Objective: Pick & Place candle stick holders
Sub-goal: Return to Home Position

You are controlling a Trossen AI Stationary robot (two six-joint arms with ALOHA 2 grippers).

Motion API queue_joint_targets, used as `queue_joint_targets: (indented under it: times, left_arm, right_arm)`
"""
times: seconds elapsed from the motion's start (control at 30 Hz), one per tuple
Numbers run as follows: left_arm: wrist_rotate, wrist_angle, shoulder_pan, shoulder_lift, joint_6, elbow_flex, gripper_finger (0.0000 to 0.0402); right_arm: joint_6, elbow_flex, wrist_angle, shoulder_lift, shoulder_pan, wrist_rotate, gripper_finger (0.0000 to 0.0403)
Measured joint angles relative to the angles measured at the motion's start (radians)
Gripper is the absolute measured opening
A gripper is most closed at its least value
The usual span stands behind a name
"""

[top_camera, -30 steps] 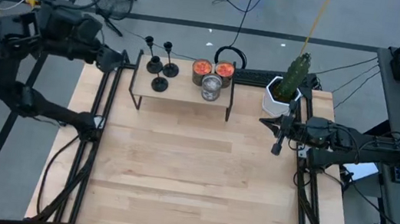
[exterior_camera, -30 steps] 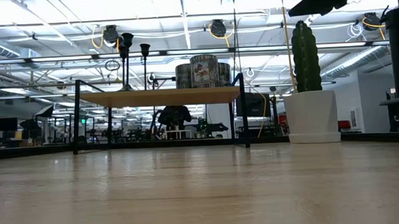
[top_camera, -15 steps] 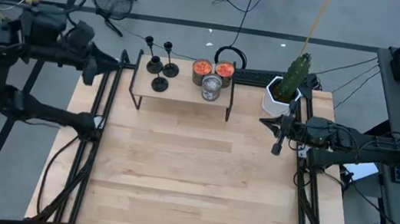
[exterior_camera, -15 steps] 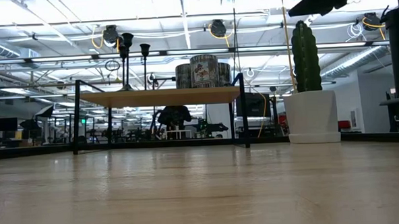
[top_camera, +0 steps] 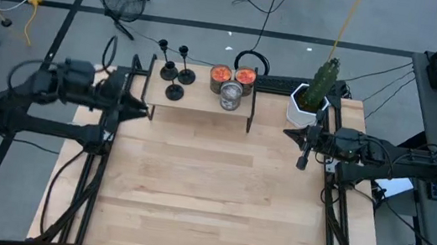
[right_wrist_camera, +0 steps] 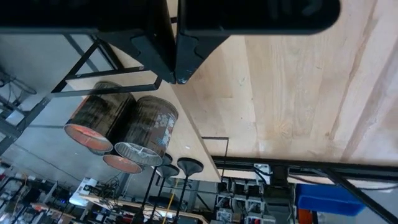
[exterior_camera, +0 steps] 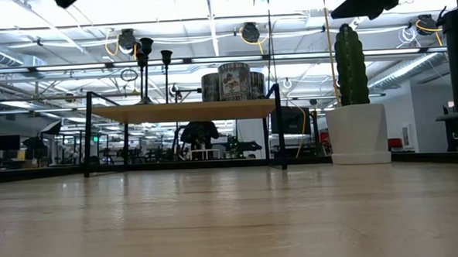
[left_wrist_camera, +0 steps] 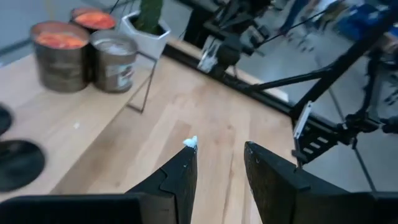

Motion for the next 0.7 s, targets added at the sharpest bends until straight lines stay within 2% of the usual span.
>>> queue_joint_targets:
  times: [0.1, 0.27, 0.47, 0.7]
  left_arm:
    - [-0.027, 0.094, -0.046, -0.086, 0.006, -0.136, 0.0138]
    - [-0.078, 0.149, -0.114, -0.224, -0.008, -0.318, 0.0138]
    - [-0.179, 0.160, -0.190, -0.383, -0.046, -0.463, 0.0138]
    - [-0.194, 0.287, -0.273, -0.526, -0.028, -0.642, 0.0138]
  right_arm:
    - [0.044, 0.000, 0.000, 0.000, 0.000, 0.000, 0.0000]
    - [0.120, 0.000, 0.000, 0.000, 0.000, 0.000, 0.0000]
    - [0.165, 0.000, 0.001, 0.000, 0.000, -0.001, 0.0000]
    - [0.200, 0.000, 0.000, 0.000, 0.000, 0.000, 0.0000]
